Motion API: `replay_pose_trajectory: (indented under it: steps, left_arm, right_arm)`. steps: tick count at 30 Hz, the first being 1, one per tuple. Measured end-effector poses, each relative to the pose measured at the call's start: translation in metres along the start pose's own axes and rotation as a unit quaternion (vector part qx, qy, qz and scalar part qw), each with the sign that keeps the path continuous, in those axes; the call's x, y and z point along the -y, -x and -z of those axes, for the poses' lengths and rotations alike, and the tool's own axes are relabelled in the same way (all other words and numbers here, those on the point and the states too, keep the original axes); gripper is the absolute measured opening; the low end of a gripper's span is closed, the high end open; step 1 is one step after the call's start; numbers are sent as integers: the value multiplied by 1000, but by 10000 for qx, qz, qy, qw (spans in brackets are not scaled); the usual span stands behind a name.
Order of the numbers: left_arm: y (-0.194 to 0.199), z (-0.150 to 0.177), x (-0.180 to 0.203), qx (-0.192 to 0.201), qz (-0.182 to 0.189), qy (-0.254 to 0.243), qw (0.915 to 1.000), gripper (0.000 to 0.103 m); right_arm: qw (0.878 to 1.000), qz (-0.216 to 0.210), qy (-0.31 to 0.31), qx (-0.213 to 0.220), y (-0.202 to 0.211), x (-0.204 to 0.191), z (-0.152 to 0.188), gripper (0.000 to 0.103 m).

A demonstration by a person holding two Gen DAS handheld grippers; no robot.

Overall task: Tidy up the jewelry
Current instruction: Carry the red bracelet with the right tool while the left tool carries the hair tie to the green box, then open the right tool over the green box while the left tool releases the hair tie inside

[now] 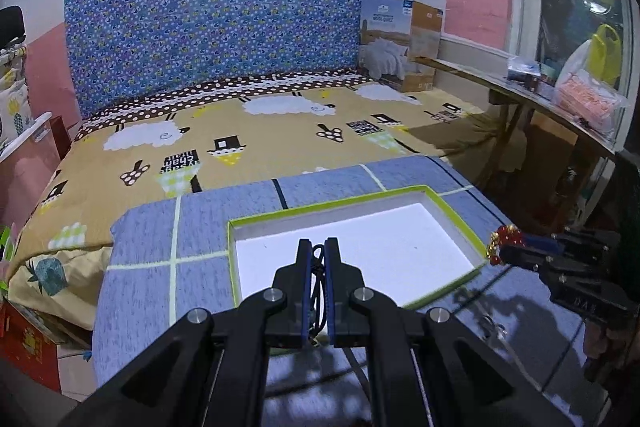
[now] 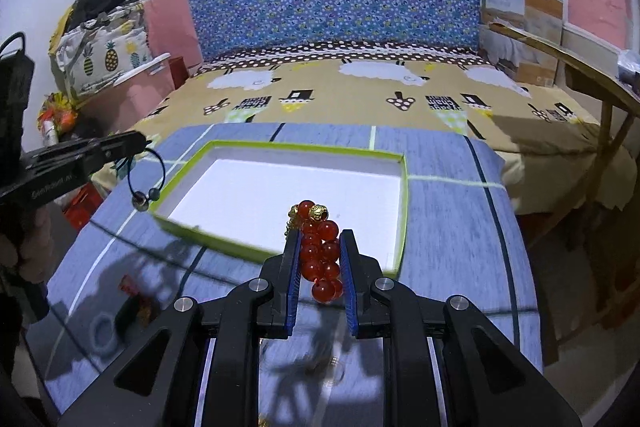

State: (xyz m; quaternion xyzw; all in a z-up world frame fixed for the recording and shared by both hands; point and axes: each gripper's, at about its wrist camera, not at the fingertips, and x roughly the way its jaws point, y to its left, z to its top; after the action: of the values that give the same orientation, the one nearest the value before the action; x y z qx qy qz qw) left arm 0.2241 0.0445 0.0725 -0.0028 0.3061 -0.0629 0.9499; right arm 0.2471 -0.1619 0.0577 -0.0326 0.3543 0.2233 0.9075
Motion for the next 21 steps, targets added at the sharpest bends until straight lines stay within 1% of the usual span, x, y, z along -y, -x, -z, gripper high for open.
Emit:
replay_pose_trajectory:
  steps: [6,13,21]
  left_arm:
    - [-35,-10,-6,-184,-123,-73,9997,6]
    - [-80,-11,-14,-556,-300,-57,9980,6]
    - [-109,-4,-16,-857,-385,-41,9956,6]
  right_arm:
    - [9996,-14,-165,-217,-41,19,-22,19]
    - [9987,4,-224,-466,-82,33,-35,19]
    - [9968,32,-285,-752,-116,46,-41,19]
